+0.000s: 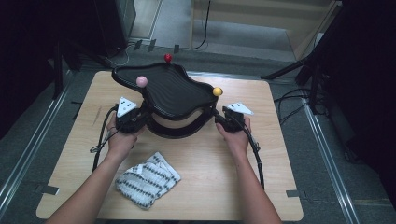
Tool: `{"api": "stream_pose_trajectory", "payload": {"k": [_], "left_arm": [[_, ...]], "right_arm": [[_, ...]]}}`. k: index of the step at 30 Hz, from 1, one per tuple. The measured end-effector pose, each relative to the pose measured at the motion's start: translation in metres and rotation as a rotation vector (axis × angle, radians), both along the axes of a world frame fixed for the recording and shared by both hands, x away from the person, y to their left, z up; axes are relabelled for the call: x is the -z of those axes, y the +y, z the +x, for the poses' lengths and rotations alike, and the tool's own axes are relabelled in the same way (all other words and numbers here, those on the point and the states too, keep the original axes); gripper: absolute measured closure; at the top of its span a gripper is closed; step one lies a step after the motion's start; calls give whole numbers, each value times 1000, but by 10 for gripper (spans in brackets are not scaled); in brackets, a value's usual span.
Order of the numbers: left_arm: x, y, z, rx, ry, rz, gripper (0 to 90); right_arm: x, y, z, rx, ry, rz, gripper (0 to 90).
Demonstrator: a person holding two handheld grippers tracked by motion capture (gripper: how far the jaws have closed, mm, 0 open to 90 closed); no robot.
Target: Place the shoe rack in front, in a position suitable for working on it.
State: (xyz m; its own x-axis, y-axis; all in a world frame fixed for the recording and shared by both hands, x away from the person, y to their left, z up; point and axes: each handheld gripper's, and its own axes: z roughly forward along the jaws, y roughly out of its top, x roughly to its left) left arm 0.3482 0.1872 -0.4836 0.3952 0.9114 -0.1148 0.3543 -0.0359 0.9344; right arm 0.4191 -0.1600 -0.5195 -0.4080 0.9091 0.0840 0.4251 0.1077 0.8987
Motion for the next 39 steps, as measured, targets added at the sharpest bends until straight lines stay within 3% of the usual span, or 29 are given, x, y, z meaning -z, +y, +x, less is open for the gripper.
{"api": "stream_pose_trajectory", "payload": {"k": [1,6,7,9,10,16,17,20,21,22,23,24,25,26,27,31,33,34,35,36,37,38,39], "left_arm": [[0,2,-1,8,0,3,755],[0,3,-3,20,1,2,755],[0,3,-3,20,1,3,755],[0,3,-3,23,3,2,755],[-1,3,-3,24,4,3,755],[-3,0,-1,51,26,6,753],[-3,-2,0,52,28,0,753],[-3,-7,4,52,33,-20,752],[-4,-12,7,51,42,-34,751],[-4,-12,7,51,42,-34,751],[-5,-18,11,60,51,-38,751],[-5,-18,11,60,51,-38,750],[-6,-24,14,77,60,-40,750],[-6,-24,14,77,60,-40,750],[-6,-27,16,84,64,-41,749],[-6,-40,23,85,71,-64,749],[-6,-47,29,94,71,-85,748],[-6,-47,29,94,71,-85,747],[-7,-53,33,114,82,-109,747],[-7,-53,33,114,82,-109,747],[-7,-60,38,130,92,-128,746],[-7,-60,38,130,92,-128,745],[-6,-65,43,151,97,-157,743]], "right_arm": [[4,6,10,-13,11,-5,561],[10,17,23,-32,5,-24,638],[12,20,26,-17,-1,-41,745],[13,18,27,-14,2,-21,739],[14,15,28,-20,8,12,739],[15,5,11,-29,-16,-16,749],[15,-1,-1,-22,-13,-17,749],[15,-6,-12,-8,-7,-14,748],[14,-12,-27,10,-5,-17,748],[14,-12,-27,10,-5,-17,748],[13,-19,-42,17,1,-22,748],[13,-19,-42,17,1,-22,748],[11,-27,-58,23,5,-19,746],[11,-27,-58,23,5,-19,746],[9,-35,-74,26,7,-7,745],[8,-44,-100,2,4,3,743],[8,-48,-129,-35,-10,4,744],[8,-48,-129,-35,-10,4,744],[7,-50,-142,-43,-19,13,742],[7,-50,-142,-43,-19,13,742],[7,-52,-156,-38,-24,21,741],[7,-52,-156,-38,-24,21,741],[9,-54,-168,-41,-38,29,740]]}}
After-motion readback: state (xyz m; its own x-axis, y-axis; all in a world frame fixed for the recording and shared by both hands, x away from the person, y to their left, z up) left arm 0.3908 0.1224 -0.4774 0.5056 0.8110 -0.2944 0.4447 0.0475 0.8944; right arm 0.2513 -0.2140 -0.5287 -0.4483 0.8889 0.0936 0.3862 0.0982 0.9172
